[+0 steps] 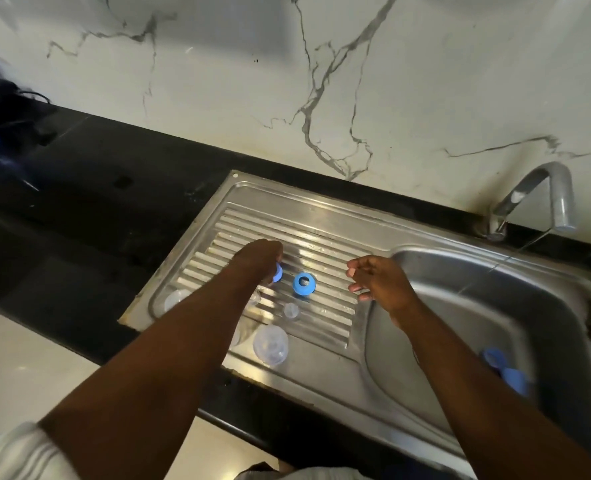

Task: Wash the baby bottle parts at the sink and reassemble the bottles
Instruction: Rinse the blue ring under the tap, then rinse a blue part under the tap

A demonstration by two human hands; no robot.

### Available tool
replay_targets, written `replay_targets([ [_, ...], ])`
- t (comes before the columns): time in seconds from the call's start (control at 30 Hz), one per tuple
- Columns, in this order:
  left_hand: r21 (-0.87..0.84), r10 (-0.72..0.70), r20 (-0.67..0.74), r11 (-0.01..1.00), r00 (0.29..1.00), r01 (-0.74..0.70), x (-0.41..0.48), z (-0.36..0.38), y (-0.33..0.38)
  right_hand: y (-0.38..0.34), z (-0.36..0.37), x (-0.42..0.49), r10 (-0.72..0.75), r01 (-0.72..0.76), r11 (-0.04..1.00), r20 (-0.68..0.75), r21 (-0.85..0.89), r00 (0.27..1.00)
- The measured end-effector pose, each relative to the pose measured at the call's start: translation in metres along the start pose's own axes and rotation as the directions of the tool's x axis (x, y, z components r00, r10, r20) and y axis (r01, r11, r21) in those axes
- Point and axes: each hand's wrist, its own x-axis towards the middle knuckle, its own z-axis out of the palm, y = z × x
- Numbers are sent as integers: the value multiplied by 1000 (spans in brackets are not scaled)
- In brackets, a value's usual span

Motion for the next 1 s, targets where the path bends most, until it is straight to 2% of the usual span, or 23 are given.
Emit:
replay_targets([
  [0.13, 89, 17, 32, 996, 999, -20, 3, -14, 1, 12, -18, -2, -17, 18, 1000, -55, 25, 998],
  [0.23, 164, 47, -6, 985, 999, -46, 7, -44, 14, 32, -50, -10, -4, 4, 1000, -124, 4, 992],
  [0.33, 95, 98, -129, 992, 987, -86, 8, -62, 47, 62, -95, -24, 86, -93, 995, -186, -27, 979],
  [0.43, 28, 218, -225, 976, 950, -217, 11, -52, 107, 101, -153, -49, 220, -239, 971, -309, -27, 925],
  [0.53, -33, 332, -181, 939, 926, -343, 9, -26, 166, 134, -195, -68, 325, -371, 927, -387, -49, 863],
  [0.63, -104, 393, -130, 907, 910, -407, 6, 13, 216, 156, -222, -79, 319, -441, 872, -438, -211, 840],
  [0.77, -165, 458, -7, 876, 889, -453, -1, 66, 264, 175, -244, -71, 313, -486, 773, -421, -407, 851],
  [0.9, -178, 373, 77, 918, 925, -355, -10, 95, 277, 209, -251, -35, 283, -386, 585, -267, -713, 921],
  [1.0, -232, 304, 113, 934, 946, -273, -19, 104, 270, 210, -241, -31, 309, -299, 453, -166, -840, 936],
])
